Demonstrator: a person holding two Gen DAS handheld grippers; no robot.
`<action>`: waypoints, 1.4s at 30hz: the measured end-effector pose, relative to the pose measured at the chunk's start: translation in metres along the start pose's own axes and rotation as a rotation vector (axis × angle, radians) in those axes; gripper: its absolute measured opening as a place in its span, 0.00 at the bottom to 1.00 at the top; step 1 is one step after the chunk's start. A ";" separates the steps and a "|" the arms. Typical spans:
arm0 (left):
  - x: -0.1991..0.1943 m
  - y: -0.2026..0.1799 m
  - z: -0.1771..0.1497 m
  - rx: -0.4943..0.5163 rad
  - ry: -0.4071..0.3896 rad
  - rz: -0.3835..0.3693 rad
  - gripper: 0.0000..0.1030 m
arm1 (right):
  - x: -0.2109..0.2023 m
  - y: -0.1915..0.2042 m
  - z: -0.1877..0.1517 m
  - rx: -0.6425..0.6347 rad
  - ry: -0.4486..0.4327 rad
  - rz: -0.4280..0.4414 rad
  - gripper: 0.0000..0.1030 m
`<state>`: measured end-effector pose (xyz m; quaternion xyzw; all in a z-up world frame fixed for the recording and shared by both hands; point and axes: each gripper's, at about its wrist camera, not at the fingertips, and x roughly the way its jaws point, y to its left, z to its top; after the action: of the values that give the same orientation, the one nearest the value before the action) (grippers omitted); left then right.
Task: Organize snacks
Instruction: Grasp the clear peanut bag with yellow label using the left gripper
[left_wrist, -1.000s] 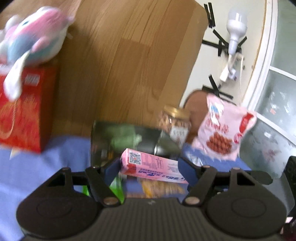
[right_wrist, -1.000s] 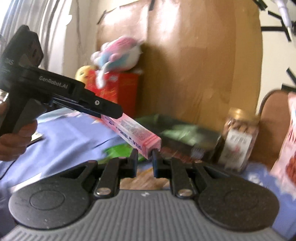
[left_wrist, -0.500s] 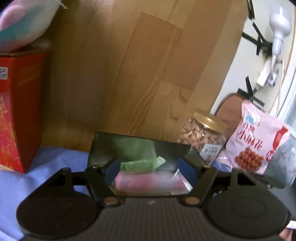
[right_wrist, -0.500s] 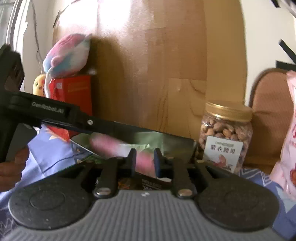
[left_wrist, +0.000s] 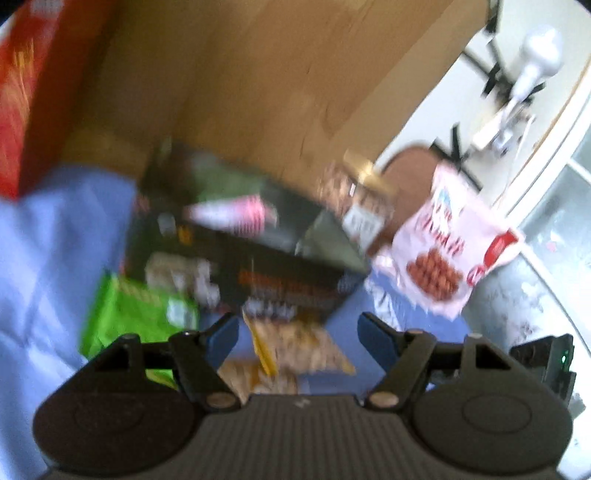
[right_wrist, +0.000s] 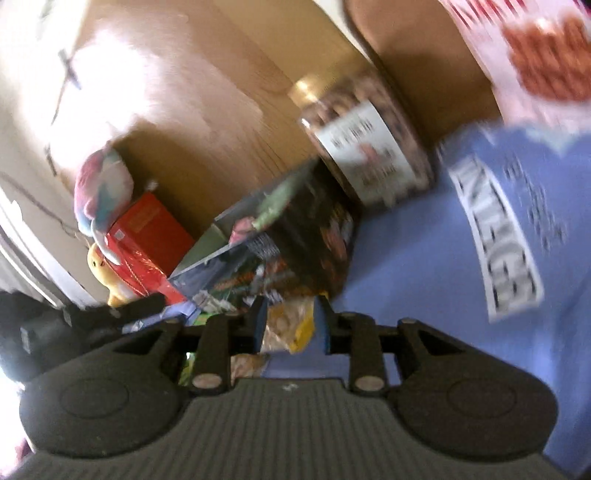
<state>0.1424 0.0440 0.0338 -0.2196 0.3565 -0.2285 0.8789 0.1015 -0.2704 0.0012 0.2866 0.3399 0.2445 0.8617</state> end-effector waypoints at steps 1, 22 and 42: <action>0.007 0.001 0.000 -0.011 0.024 0.003 0.71 | 0.001 -0.002 0.000 0.023 0.017 -0.004 0.33; 0.012 -0.008 -0.016 -0.019 0.008 -0.018 0.57 | 0.010 0.022 -0.006 -0.037 0.031 0.145 0.14; -0.095 0.027 -0.090 -0.015 -0.092 0.137 0.57 | 0.017 0.108 -0.099 -0.453 0.194 0.178 0.18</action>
<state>0.0225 0.0985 0.0113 -0.2116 0.3319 -0.1551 0.9061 0.0158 -0.1503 0.0054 0.0901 0.3308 0.4155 0.8425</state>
